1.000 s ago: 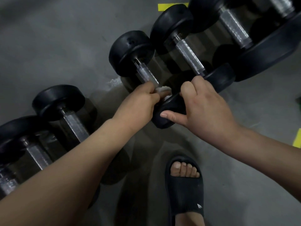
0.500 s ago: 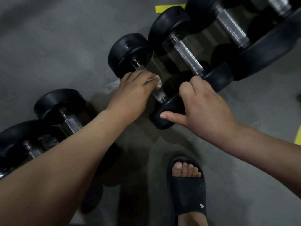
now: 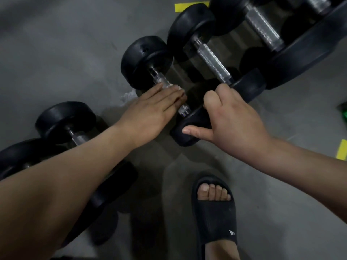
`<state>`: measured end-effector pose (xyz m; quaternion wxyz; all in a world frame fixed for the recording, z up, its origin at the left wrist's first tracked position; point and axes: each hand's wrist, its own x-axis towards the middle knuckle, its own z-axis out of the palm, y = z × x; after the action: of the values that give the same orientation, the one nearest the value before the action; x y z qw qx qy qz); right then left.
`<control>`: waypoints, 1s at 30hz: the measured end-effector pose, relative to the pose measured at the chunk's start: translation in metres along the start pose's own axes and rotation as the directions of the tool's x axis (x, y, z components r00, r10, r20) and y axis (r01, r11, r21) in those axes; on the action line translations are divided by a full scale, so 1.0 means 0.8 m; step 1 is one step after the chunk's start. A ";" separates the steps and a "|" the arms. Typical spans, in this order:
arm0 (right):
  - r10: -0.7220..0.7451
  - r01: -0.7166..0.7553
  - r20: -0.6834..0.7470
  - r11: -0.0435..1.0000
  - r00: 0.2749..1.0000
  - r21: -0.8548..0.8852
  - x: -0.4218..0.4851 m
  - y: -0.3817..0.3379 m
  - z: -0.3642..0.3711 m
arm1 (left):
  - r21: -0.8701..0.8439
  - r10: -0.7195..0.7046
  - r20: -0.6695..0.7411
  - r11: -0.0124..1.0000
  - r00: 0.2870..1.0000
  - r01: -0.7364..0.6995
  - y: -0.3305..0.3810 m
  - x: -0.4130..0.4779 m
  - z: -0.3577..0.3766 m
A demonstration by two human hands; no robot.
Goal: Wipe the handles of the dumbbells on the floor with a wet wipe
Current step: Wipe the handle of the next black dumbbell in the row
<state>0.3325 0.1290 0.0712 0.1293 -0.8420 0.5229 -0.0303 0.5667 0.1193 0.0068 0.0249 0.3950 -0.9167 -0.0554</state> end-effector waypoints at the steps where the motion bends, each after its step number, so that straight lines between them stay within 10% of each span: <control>1: 0.002 -0.002 0.002 1.000 1.000 -0.001 0.000 0.000 0.000 | 0.012 0.019 0.019 1.000 1.000 -0.019 0.004 -0.002 -0.001; 16: 0.005 -0.005 -0.017 1.000 1.000 0.006 -0.001 0.002 0.000 | 0.135 0.060 0.092 0.988 0.994 -0.072 -0.010 0.014 -0.012; 21: -0.003 0.003 -0.011 1.000 1.000 0.017 -0.002 0.003 0.001 | 0.333 -0.192 0.099 0.931 0.976 0.149 -0.017 0.029 -0.019; 30: 0.007 -0.007 -0.009 1.000 1.000 0.013 -0.002 0.000 -0.001 | 0.278 -0.205 0.141 0.947 0.969 0.160 -0.021 0.027 -0.025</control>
<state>0.3315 0.1303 0.0719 0.1326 -0.8392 0.5261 -0.0373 0.5659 0.0903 0.0244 -0.1106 0.4721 -0.8740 0.0323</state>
